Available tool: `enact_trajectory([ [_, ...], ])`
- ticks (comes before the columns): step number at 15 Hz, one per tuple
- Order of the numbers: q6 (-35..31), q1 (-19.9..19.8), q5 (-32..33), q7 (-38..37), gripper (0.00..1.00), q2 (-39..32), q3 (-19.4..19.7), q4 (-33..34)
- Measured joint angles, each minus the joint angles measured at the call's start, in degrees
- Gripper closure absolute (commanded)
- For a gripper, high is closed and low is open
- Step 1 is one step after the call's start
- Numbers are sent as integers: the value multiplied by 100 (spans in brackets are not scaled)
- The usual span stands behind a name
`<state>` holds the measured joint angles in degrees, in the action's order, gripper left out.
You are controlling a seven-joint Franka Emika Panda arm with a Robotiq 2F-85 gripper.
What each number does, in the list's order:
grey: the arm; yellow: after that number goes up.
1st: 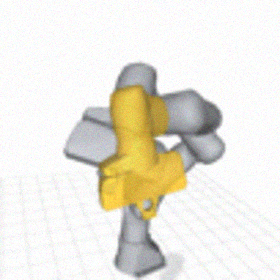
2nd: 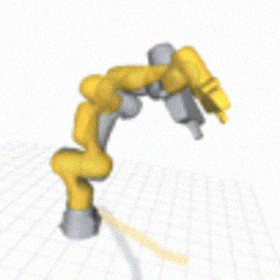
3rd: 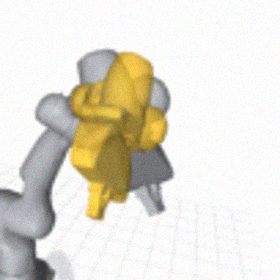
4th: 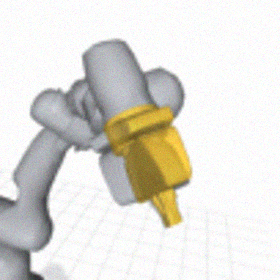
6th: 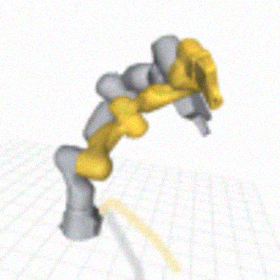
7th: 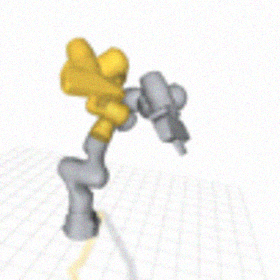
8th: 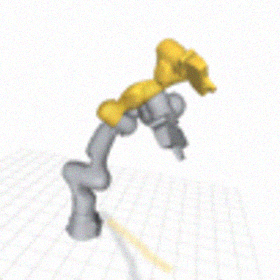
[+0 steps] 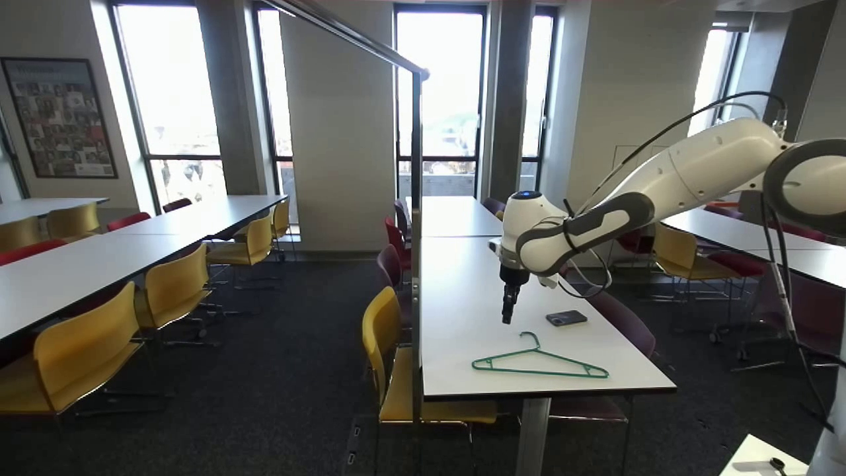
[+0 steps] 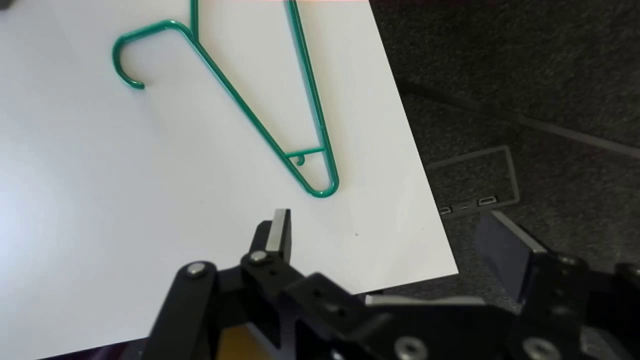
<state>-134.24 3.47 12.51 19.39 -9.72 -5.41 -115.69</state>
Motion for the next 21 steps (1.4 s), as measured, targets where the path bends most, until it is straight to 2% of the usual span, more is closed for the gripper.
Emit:
enact_trajectory([
  [4, 823, 339, 541, -1762, 0, 713, -30, -188],
  [6, 1542, 448, 486, -2162, 0, 933, -129, -189],
  [9, 2365, 529, 132, -2231, 0, 1129, -285, -190],
  [11, 2638, 573, -259, -2045, 0, 1216, -325, -196],
  [13, 2645, 589, -665, -1531, 0, 1285, -331, -244],
  [21, 2639, 591, -685, -1501, 0, 1208, -331, -250],
])
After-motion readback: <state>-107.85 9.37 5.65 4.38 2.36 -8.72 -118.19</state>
